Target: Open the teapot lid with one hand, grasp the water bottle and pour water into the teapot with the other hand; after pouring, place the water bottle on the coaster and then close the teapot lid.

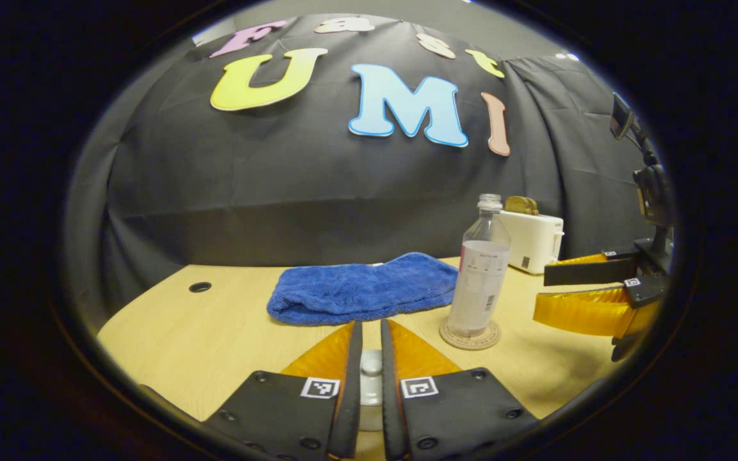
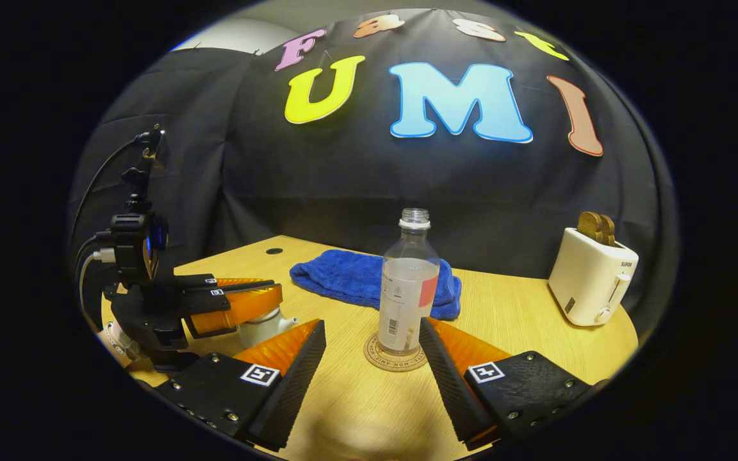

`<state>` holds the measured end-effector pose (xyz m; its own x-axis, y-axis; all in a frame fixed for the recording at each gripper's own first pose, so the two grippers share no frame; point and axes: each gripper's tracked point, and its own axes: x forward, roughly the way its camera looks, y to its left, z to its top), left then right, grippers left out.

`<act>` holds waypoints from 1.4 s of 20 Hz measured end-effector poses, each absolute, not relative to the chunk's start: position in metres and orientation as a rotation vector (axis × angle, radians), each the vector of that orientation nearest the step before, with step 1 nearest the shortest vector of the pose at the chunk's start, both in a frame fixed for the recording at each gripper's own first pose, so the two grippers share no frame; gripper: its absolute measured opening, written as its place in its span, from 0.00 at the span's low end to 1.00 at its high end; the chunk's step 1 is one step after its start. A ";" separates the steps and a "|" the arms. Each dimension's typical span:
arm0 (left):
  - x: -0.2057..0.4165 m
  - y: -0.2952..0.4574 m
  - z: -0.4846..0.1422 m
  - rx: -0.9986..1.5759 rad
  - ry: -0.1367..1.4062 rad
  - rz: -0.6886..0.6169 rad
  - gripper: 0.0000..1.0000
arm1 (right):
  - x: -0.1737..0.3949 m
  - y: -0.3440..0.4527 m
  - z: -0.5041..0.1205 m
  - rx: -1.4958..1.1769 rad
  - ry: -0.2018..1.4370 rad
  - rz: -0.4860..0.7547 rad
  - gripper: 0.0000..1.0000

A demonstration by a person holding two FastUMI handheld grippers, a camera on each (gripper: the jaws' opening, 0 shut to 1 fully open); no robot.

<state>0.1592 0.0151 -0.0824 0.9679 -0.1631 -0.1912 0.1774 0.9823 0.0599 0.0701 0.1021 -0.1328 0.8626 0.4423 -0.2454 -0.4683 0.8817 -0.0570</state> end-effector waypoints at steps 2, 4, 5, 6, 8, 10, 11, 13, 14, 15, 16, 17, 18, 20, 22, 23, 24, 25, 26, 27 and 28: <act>0.154 0.016 -0.076 0.090 0.177 -0.168 0.24 | 0.070 0.100 -0.133 -0.109 0.227 0.472 0.92; 0.151 0.015 -0.069 0.097 0.160 -0.166 0.23 | 0.069 0.100 -0.130 -0.102 0.220 0.465 0.92; 0.147 0.014 -0.065 0.093 0.154 -0.169 0.23 | 0.069 0.099 -0.129 -0.099 0.216 0.463 0.92; 0.143 0.012 -0.060 0.085 0.146 -0.171 0.22 | 0.068 0.099 -0.126 -0.096 0.213 0.461 0.92; 0.133 0.008 -0.052 0.074 0.134 -0.178 0.22 | 0.063 0.101 -0.122 -0.091 0.201 0.457 0.92; 0.119 0.004 -0.043 0.066 0.120 -0.181 0.22 | 0.057 0.102 -0.116 -0.091 0.185 0.453 0.92; 0.112 0.003 -0.041 0.062 0.115 -0.182 0.22 | 0.053 0.101 -0.114 -0.093 0.179 0.449 0.92; 0.095 -0.004 -0.036 0.037 0.108 -0.201 0.22 | 0.043 0.103 -0.109 -0.095 0.163 0.444 0.92; 0.086 -0.006 -0.032 0.029 0.102 -0.204 0.22 | 0.037 0.102 -0.106 -0.096 0.156 0.439 0.92; 0.077 -0.006 -0.029 0.023 0.095 -0.202 0.22 | 0.030 0.103 -0.105 -0.096 0.148 0.435 0.92; 0.067 -0.008 -0.025 0.019 0.088 -0.207 0.22 | 0.024 0.103 -0.101 -0.095 0.136 0.432 0.92; 0.058 -0.011 -0.021 0.018 0.079 -0.209 0.22 | 0.016 0.103 -0.099 -0.094 0.127 0.429 0.92; 0.049 -0.012 -0.016 0.022 0.069 -0.207 0.22 | 0.009 0.103 -0.096 -0.092 0.121 0.427 0.92; 0.031 -0.016 -0.008 0.025 0.053 -0.207 0.22 | -0.007 0.103 -0.093 -0.088 0.107 0.428 0.92; 0.012 -0.020 -0.003 0.025 0.040 -0.206 0.22 | -0.023 0.102 -0.090 -0.088 0.088 0.427 0.92; 0.005 -0.020 -0.001 0.029 0.032 -0.201 0.22 | -0.030 0.100 -0.091 -0.091 0.080 0.427 0.91; -0.004 -0.021 0.002 0.031 0.024 -0.196 0.22 | -0.037 0.099 -0.090 -0.094 0.072 0.427 0.91; -0.011 -0.023 0.002 0.031 0.019 -0.193 0.22 | -0.043 0.099 -0.090 -0.095 0.062 0.425 0.91; -0.018 -0.025 0.002 0.031 0.015 -0.192 0.22 | -0.050 0.097 -0.088 -0.095 0.052 0.424 0.91; -0.023 -0.026 0.003 0.031 0.011 -0.192 0.22 | -0.054 0.096 -0.086 -0.095 0.041 0.421 0.91; -0.028 -0.029 0.004 0.032 0.012 -0.196 0.22 | -0.059 0.094 -0.083 -0.094 0.029 0.416 0.91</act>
